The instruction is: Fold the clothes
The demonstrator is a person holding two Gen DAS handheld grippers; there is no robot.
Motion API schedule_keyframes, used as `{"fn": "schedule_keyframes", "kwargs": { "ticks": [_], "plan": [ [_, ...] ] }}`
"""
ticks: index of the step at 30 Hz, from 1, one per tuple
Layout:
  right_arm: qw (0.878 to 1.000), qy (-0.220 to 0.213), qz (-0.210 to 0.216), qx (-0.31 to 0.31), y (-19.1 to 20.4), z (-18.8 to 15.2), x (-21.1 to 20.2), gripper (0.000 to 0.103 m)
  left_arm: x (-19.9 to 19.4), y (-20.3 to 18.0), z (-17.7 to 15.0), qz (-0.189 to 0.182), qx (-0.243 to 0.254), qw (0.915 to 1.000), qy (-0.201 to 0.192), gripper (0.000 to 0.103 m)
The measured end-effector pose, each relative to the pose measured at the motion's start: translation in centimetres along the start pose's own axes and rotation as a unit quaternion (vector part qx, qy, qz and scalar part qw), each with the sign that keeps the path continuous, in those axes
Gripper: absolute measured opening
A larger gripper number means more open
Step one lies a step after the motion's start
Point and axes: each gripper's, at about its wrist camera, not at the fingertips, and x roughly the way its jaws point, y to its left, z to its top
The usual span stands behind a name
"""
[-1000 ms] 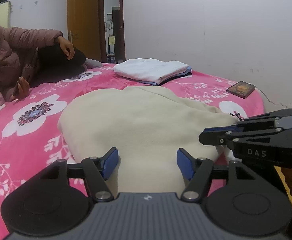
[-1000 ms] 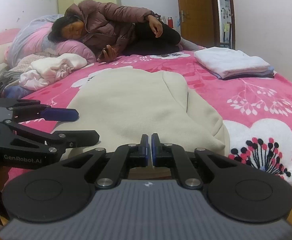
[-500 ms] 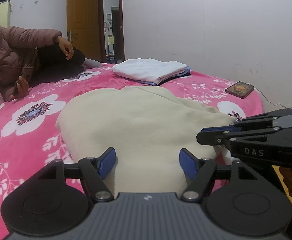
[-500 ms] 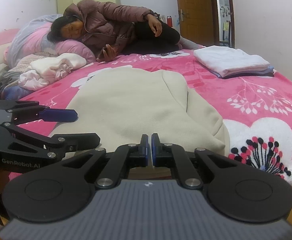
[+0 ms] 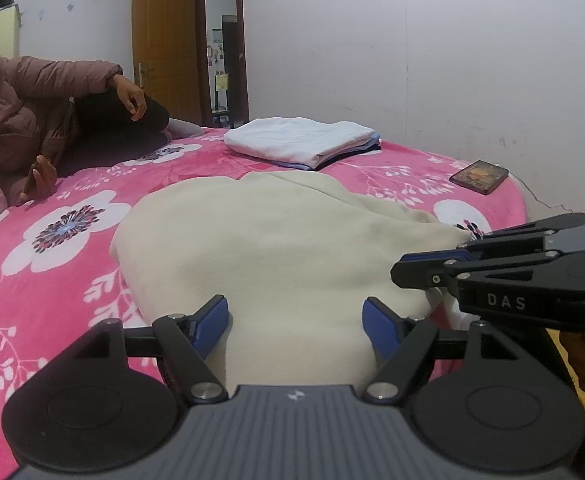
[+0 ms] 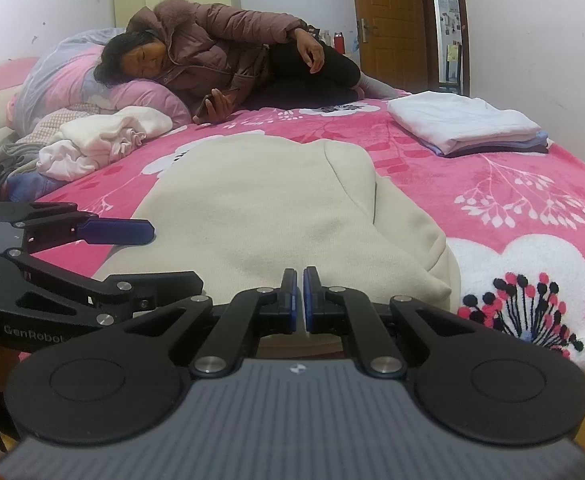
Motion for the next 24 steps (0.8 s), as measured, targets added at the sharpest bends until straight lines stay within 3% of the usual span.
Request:
{"fn": "schedule_keyframes", "kwargs": {
  "ticks": [12,15,19,24],
  "plan": [
    [1.0,0.002,0.001,-0.003,-0.1,0.1,0.1,0.003,-1.6,2.8,0.7,-0.009,-0.056,0.9984,-0.006,0.077],
    [1.0,0.006,0.006,-0.001,-0.3,0.3,0.1,0.003,-2.1,3.8,0.7,-0.011,-0.077,0.9969,-0.005,0.089],
    [1.0,0.009,0.016,0.012,-0.8,0.5,0.2,0.003,-3.1,6.4,0.0,-0.008,-0.144,0.9895,0.009,0.092],
    [1.0,0.012,0.013,0.02,-0.7,0.5,0.3,0.003,-4.2,9.5,-1.0,-0.004,-0.226,0.9738,0.028,0.098]
  ]
}}
